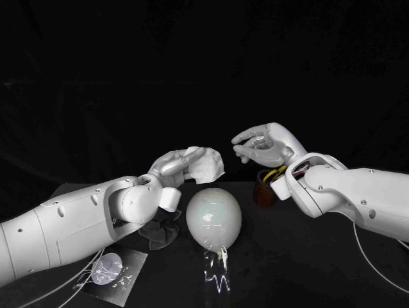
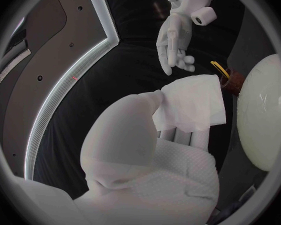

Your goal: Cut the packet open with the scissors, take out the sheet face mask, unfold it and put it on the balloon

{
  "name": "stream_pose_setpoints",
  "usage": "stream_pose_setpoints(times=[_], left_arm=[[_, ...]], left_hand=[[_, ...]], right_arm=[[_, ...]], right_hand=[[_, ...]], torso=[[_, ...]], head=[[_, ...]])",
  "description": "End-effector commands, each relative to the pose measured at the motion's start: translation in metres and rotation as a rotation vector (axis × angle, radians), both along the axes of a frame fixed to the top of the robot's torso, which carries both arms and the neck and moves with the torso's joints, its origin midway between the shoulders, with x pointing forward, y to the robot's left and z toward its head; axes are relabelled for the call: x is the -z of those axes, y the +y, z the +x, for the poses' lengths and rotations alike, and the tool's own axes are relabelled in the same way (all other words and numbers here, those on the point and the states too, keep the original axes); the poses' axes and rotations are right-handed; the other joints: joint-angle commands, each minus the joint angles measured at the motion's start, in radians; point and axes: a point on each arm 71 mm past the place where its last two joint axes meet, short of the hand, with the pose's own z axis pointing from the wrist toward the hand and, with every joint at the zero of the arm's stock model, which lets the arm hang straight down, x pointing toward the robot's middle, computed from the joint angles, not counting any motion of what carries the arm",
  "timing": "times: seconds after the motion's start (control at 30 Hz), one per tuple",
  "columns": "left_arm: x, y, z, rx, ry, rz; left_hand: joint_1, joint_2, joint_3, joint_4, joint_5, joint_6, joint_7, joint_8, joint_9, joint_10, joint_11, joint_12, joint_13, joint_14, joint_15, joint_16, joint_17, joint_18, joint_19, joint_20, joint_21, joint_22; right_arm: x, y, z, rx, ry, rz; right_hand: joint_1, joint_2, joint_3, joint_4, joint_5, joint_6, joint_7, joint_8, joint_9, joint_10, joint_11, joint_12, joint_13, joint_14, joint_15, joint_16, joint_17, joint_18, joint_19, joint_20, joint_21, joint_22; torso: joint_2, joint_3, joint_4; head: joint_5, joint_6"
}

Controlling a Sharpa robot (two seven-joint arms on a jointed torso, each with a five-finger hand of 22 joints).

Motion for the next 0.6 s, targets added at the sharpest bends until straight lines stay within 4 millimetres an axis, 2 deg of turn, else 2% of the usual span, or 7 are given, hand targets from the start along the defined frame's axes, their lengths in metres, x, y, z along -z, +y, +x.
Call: stream_pose_setpoints(times=[0.03, 0.13, 0.2, 0.23, 0.27, 0.3, 0.6], left_arm=[[0.0, 0.002, -0.002, -0.046, 0.025, -0.004], [0.0, 0.003, -0.005, -0.06, 0.029, 0.0], [0.0, 0.004, -0.008, -0.067, 0.032, 0.003], [0.0, 0.005, -0.009, -0.071, 0.034, 0.006], [0.0, 0.006, -0.01, -0.077, 0.038, 0.01], [0.001, 0.007, -0.011, -0.082, 0.04, 0.014], [0.0, 0.015, -0.021, -0.107, 0.059, 0.036]], left_hand=[[-0.007, -0.001, 0.008, -0.002, 0.003, -0.003, 0.005, -0.007, 0.002, -0.005, 0.0, -0.004, -0.001, -0.002, 0.005, -0.005, 0.0, 0.017, 0.005, 0.0, -0.002, -0.002], [-0.009, 0.002, 0.02, -0.007, 0.003, -0.003, 0.005, -0.007, 0.003, -0.005, 0.0, -0.003, -0.001, -0.001, 0.005, -0.006, 0.0, 0.017, 0.008, -0.001, -0.003, -0.004], [-0.011, 0.003, 0.026, -0.009, 0.003, -0.001, 0.004, -0.005, 0.005, -0.002, -0.001, -0.001, 0.0, 0.002, 0.004, -0.006, 0.001, 0.017, 0.012, -0.002, -0.003, -0.004], [-0.012, 0.003, 0.028, -0.01, 0.003, 0.0, 0.004, -0.005, 0.006, -0.001, -0.002, -0.001, 0.0, 0.003, 0.004, -0.005, 0.001, 0.017, 0.013, -0.002, -0.003, -0.005], [-0.013, 0.004, 0.031, -0.011, 0.003, 0.001, 0.004, -0.004, 0.007, 0.0, -0.002, -0.001, 0.0, 0.004, 0.003, -0.005, 0.002, 0.017, 0.015, -0.002, -0.002, -0.005], [-0.014, 0.005, 0.032, -0.011, 0.003, 0.001, 0.004, -0.004, 0.007, 0.001, -0.002, -0.001, 0.0, 0.005, 0.003, -0.005, 0.002, 0.017, 0.015, -0.003, -0.002, -0.005], [-0.026, 0.007, 0.042, -0.008, 0.003, -0.002, 0.005, -0.006, 0.009, -0.003, 0.0, -0.003, -0.002, 0.004, 0.004, -0.008, 0.001, 0.017, 0.022, -0.004, -0.003, -0.008]], right_arm=[[-0.002, 0.014, -0.018, -0.103, -0.173, -0.167], [0.002, 0.019, -0.029, -0.128, -0.212, -0.221], [0.005, 0.023, -0.036, -0.137, -0.237, -0.251], [0.007, 0.026, -0.041, -0.141, -0.259, -0.271], [0.008, 0.028, -0.044, -0.141, -0.274, -0.281], [0.009, 0.03, -0.047, -0.139, -0.285, -0.287], [0.009, 0.041, -0.061, -0.1, -0.402, -0.299]], right_hand=[[0.002, -0.014, -0.027, -0.008, 0.03, 0.026, -0.021, -0.005, -0.003, 0.072, -0.03, 0.049, 0.036, 0.095, -0.035, 0.079, 0.047, 0.009, 0.062, -0.035, 0.065, 0.039], [-0.009, -0.026, -0.057, -0.011, 0.039, 0.058, -0.045, -0.011, -0.012, 0.14, -0.059, 0.184, 0.154, 0.195, -0.069, 0.301, 0.211, 0.004, 0.116, -0.074, 0.161, 0.104], [-0.016, -0.034, -0.071, -0.009, 0.045, 0.064, -0.051, -0.022, -0.021, 0.152, -0.066, 0.554, 0.546, 0.239, -0.076, 0.618, 0.536, 0.0, 0.128, -0.086, 0.225, 0.154], [-0.023, -0.033, -0.072, 0.002, 0.046, 0.054, -0.052, -0.042, -0.035, 0.104, -0.049, 0.863, 0.88, 0.213, -0.074, 0.819, 0.743, -0.01, 0.1, -0.086, 0.298, 0.222], [-0.028, -0.025, -0.07, 0.008, 0.051, 0.067, -0.045, -0.036, -0.033, 0.107, -0.051, 0.91, 0.936, 0.223, -0.069, 0.849, 0.779, -0.008, 0.111, -0.09, 0.327, 0.253], [-0.032, -0.027, -0.073, 0.014, 0.057, 0.064, -0.042, -0.042, -0.037, 0.143, -0.052, 1.069, 1.116, 0.261, -0.066, 0.953, 0.91, -0.026, 0.175, -0.085, 0.452, 0.382], [-0.042, -0.034, -0.079, 0.029, 0.057, 0.036, -0.023, -0.068, -0.05, 0.227, -0.031, 1.28, 1.367, 0.323, -0.05, 1.092, 1.132, -0.056, 0.279, -0.072, 0.648, 0.593]], torso=[[0.0, 0.0034, -0.0014], [0.0, 0.0027, 0.0], [0.001, 0.0024, 0.0002], [0.002, 0.0015, 0.0001], [0.002, 0.0015, 0.0], [0.003, 0.0014, 0.0002], [0.008, 0.0038, 0.0031]], head=[[0.008, -0.009], [0.011, -0.016], [0.011, -0.019], [0.012, -0.022], [0.013, -0.023], [0.013, -0.024], [0.016, -0.036]])
